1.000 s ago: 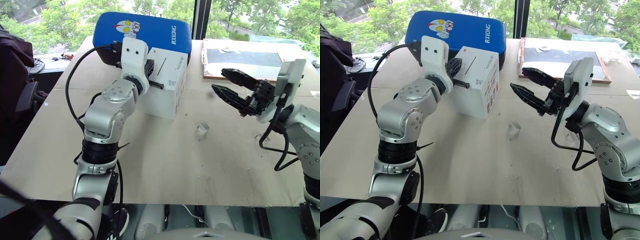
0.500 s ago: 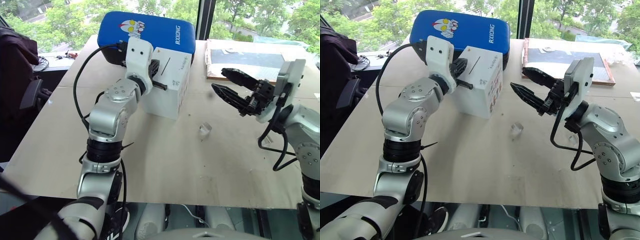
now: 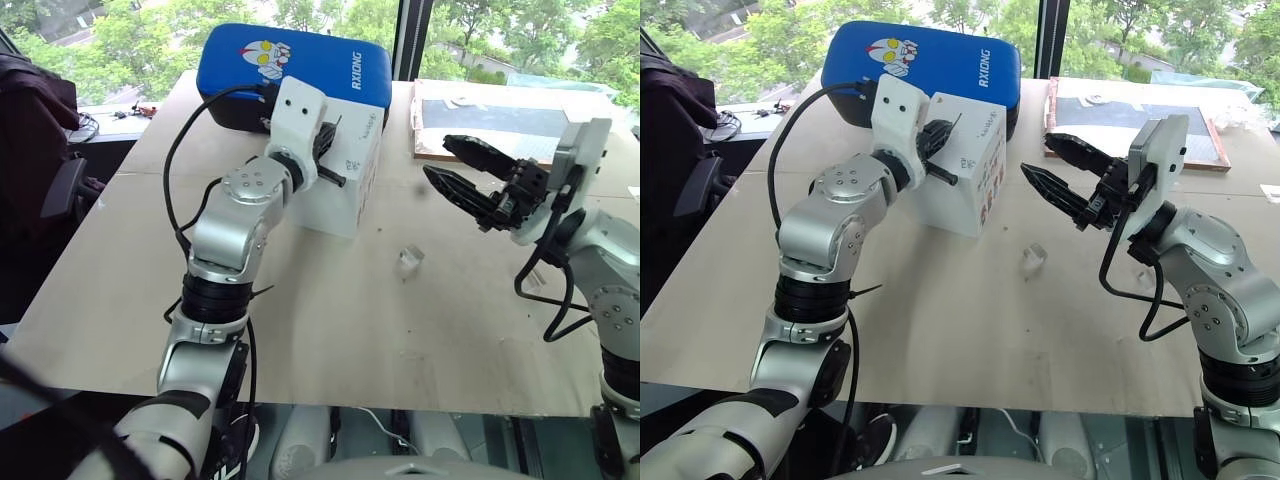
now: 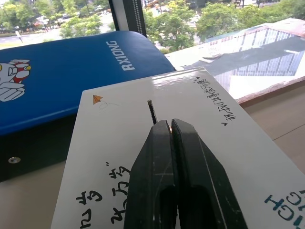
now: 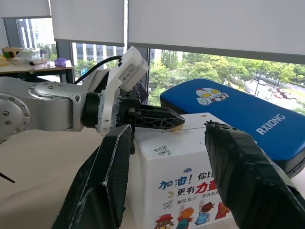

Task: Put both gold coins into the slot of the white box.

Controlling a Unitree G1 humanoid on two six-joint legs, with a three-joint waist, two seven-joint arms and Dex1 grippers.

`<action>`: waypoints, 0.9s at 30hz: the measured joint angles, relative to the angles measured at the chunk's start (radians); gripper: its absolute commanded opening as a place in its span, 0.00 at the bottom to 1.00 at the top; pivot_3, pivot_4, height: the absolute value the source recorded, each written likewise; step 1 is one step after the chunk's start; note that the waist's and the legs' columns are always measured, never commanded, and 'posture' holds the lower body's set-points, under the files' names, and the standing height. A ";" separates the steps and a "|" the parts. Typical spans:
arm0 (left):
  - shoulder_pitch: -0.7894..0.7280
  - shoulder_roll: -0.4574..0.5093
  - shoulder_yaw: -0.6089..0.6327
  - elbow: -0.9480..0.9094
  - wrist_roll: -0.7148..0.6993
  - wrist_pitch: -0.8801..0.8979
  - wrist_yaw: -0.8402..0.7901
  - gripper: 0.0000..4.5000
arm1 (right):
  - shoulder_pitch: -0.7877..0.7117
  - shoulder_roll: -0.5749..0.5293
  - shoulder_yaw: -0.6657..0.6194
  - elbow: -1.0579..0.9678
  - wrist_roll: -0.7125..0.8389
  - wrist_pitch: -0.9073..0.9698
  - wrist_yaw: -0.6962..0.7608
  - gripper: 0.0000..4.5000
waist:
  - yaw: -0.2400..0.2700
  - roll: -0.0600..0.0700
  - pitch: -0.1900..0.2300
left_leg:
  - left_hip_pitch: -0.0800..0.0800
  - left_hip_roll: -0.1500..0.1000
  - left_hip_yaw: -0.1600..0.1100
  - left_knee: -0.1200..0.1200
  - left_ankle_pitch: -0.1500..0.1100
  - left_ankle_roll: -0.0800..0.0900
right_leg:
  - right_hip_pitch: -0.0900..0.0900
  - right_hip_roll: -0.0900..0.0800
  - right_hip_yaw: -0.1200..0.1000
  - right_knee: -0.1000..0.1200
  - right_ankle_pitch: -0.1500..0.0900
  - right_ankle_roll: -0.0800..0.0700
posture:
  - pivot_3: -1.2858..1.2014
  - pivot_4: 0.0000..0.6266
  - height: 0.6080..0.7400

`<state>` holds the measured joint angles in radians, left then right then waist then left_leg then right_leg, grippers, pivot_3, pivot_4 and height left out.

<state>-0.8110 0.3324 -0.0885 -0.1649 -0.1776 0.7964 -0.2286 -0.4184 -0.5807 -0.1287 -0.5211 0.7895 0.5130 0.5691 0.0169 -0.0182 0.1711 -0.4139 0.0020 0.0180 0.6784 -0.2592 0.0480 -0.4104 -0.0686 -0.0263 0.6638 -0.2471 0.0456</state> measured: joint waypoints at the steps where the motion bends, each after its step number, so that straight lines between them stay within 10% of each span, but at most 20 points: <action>1: 0.000 0.000 -0.002 0.001 0.009 -0.004 -0.005 0.00 | 0.000 0.001 0.000 0.000 0.000 0.000 0.000 0.58 | 0.000 0.000 0.000 | 0.000 0.000 0.000 0.000 0.000 0.001 | 0.000 0.000 0.000 0.000 0.000 0.000 | 0.52 0.24 1.00; 27: -0.016 -0.064 0.064 0.037 0.035 0.061 0.019 0.00 | -0.001 0.006 0.000 0.010 -0.013 -0.001 0.000 0.58 | -0.003 0.002 -0.002 | 0.002 0.000 -0.001 0.005 -0.002 0.003 | 0.003 0.001 0.000 0.002 0.000 0.000 | 0.52 0.24 1.00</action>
<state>-0.8275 0.2689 -0.0240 -0.1276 -0.1424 0.8572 -0.2091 -0.4196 -0.5748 -0.1288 -0.5107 0.7767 0.5124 0.5693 0.0138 -0.0160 0.1696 -0.4122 0.0024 0.0170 0.6832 -0.2609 0.0511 -0.4079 -0.0679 -0.0266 0.6657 -0.2470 0.0457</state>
